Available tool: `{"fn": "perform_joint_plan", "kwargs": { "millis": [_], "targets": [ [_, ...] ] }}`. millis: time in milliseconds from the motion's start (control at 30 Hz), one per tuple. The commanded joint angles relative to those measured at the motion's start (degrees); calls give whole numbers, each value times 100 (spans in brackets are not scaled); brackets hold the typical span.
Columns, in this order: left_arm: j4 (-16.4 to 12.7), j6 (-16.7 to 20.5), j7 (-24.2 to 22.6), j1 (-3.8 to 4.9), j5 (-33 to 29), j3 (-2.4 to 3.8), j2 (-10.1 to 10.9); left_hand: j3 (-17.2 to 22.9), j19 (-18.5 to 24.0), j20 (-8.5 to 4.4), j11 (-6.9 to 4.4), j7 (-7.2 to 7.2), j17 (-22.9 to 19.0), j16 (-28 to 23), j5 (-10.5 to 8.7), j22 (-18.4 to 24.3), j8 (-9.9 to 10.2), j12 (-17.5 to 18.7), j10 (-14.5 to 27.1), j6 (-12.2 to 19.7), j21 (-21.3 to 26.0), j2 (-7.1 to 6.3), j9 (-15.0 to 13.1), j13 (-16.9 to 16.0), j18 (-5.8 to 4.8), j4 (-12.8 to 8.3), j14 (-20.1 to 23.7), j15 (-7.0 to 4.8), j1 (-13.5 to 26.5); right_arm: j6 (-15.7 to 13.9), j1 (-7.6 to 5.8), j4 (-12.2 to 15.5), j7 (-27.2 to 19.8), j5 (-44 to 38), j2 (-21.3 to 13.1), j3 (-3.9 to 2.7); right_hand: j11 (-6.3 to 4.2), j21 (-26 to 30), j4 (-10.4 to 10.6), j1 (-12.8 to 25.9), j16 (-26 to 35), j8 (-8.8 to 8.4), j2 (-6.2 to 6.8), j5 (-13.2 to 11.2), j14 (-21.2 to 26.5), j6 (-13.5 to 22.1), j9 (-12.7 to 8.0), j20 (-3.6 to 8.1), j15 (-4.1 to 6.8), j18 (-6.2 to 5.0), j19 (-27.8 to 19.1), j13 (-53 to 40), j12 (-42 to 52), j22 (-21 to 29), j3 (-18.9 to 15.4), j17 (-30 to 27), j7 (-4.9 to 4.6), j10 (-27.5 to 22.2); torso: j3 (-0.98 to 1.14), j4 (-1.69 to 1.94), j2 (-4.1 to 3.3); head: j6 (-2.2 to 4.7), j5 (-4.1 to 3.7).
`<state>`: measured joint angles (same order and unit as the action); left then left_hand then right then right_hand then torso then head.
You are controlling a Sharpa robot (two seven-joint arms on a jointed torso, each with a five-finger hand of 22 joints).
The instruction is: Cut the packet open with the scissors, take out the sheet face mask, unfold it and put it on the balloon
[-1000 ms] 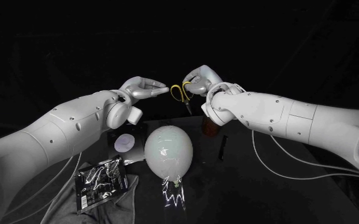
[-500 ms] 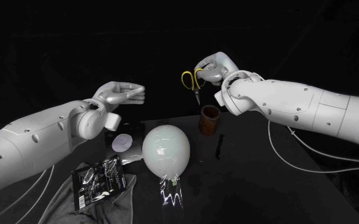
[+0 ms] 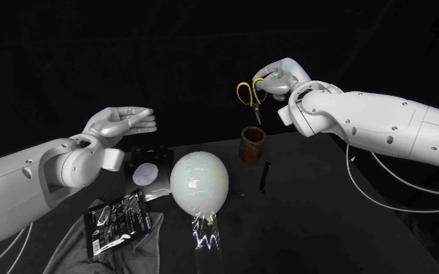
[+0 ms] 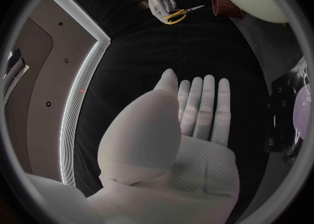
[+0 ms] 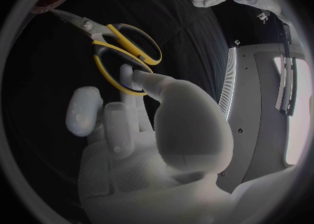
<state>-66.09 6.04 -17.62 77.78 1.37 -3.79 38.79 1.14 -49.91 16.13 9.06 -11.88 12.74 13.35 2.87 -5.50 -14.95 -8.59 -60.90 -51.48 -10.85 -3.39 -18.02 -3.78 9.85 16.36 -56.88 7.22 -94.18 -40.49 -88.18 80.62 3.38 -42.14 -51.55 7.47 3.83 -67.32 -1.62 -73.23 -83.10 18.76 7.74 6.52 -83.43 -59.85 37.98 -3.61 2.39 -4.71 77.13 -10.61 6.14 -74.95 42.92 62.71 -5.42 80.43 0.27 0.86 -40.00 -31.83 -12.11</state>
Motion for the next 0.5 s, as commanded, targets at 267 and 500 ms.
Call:
{"fn": "perform_joint_plan", "kwargs": {
  "millis": [267,500],
  "targets": [
    [-336,205,-290,-51,-252,1,250,43,-42,3,-10,-2,15,24,-5,8,3,32,-68,-67,-31,-11,20,8,68,0,-38,-8,-76,200,101,-67,-131,75,7,39,-280,38,-74,3,1,18,-54,32,25,-42,5,-2,25,-42,-23,-10,32,-820,54,-54,11,314,-4,-8,2,-47,2],
    [-448,225,-303,-68,-268,-1,341,50,-46,3,-11,-3,17,24,-4,11,5,36,-77,-76,-30,-8,23,8,68,1,-40,-9,-84,249,287,-194,-167,81,115,53,-273,77,-74,14,19,12,-59,20,45,-30,6,-6,19,-50,-48,-12,19,-809,57,-110,4,295,5,-5,1,-59,5]
  ]
}}
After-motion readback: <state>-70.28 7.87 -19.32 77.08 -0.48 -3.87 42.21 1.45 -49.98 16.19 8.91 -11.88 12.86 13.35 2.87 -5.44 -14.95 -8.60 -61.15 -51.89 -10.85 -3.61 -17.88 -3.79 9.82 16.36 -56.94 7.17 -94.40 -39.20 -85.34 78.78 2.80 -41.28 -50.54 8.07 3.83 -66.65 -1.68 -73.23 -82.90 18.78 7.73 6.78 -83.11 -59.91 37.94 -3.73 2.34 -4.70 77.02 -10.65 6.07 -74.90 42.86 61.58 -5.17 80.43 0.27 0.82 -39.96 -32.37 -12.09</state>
